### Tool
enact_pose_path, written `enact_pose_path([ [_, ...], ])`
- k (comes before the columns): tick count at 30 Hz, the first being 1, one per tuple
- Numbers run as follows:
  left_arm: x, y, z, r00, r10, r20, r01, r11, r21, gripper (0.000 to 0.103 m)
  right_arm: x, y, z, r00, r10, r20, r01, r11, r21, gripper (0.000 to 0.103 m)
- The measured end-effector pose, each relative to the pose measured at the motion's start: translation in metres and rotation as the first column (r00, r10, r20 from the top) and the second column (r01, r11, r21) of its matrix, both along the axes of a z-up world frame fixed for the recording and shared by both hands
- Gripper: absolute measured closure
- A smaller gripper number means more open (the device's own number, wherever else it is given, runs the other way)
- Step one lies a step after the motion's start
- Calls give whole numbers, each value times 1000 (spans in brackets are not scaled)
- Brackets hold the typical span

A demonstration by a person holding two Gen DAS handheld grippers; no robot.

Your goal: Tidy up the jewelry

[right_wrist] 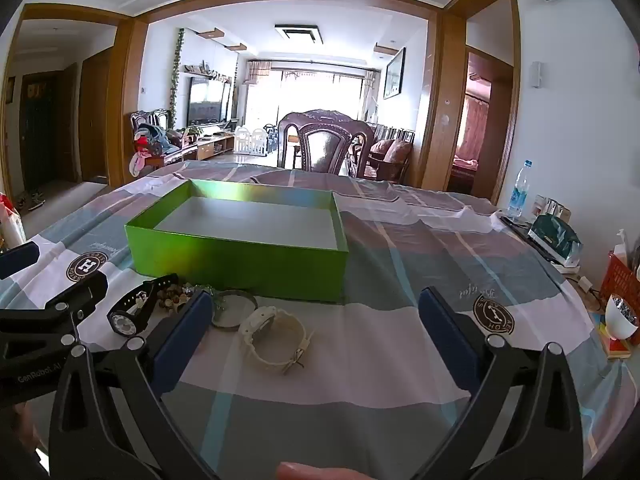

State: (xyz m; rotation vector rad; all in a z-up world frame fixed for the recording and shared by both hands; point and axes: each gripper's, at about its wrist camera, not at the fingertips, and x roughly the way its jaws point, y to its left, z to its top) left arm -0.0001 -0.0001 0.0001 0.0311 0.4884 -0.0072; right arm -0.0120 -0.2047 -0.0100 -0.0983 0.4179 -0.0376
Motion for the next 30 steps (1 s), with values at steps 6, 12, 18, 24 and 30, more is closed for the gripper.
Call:
enact_pose_path([
  [6, 0, 0, 0, 1000, 0, -1, 0, 1000, -1, 4, 0, 0, 0, 1000, 2, -2, -2, 1000, 5, 2],
  [12, 0, 0, 0, 1000, 0, -3, 0, 1000, 0, 4, -1, -1, 0, 1000, 3, 0, -3, 1000, 8, 2],
  [18, 0, 0, 0, 1000, 0, -4, 0, 1000, -1, 4, 0, -1, -1, 1000, 1, -5, -1, 1000, 7, 2],
  [24, -2, 1, 0, 1000, 1, -6, -1, 1000, -4, 4, 0, 5, -1, 1000, 5, -8, -5, 1000, 9, 2],
  [30, 0, 0, 0, 1000, 1, -9, -1, 1000, -1, 4, 0, 0, -1, 1000, 8, -12, -8, 1000, 13, 2],
])
